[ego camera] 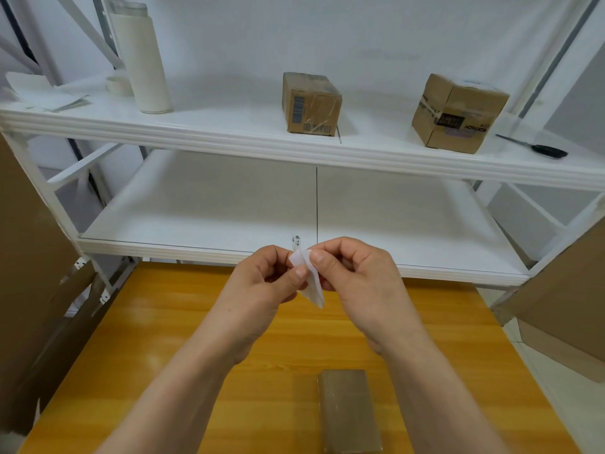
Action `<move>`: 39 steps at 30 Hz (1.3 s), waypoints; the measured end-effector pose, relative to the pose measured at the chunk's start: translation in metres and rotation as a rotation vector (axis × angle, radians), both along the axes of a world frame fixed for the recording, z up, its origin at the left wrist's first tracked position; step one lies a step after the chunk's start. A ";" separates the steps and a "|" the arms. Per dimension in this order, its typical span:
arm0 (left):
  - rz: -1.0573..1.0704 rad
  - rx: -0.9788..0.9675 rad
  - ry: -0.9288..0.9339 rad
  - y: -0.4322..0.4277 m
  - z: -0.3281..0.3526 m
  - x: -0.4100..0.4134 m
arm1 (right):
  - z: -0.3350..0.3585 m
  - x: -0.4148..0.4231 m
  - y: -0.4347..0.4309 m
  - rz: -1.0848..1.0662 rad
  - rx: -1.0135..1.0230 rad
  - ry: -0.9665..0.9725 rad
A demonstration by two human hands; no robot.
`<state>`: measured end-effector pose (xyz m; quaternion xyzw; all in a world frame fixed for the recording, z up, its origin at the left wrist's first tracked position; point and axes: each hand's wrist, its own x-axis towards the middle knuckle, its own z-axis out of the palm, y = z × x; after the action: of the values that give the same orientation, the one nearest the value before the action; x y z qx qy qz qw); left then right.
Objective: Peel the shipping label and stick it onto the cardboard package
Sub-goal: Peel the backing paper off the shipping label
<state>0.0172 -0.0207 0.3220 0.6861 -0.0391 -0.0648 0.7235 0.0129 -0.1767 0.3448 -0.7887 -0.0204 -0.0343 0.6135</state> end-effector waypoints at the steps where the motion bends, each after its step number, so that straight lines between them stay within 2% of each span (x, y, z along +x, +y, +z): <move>1: 0.009 0.007 -0.003 0.000 0.000 0.000 | 0.000 -0.001 0.000 0.002 0.005 0.003; 12: 0.091 -0.023 -0.038 0.006 0.004 0.000 | -0.004 -0.005 0.001 0.021 0.033 0.081; 23: 0.005 -0.190 0.057 0.005 0.008 -0.007 | 0.003 -0.010 0.008 0.021 -0.010 0.021; 39: 0.116 -0.151 0.077 0.010 0.005 -0.004 | 0.001 -0.008 0.010 0.004 0.029 0.036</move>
<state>0.0135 -0.0109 0.3267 0.6276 0.0235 -0.0461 0.7768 0.0052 -0.1664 0.3456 -0.7802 -0.0102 -0.0193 0.6251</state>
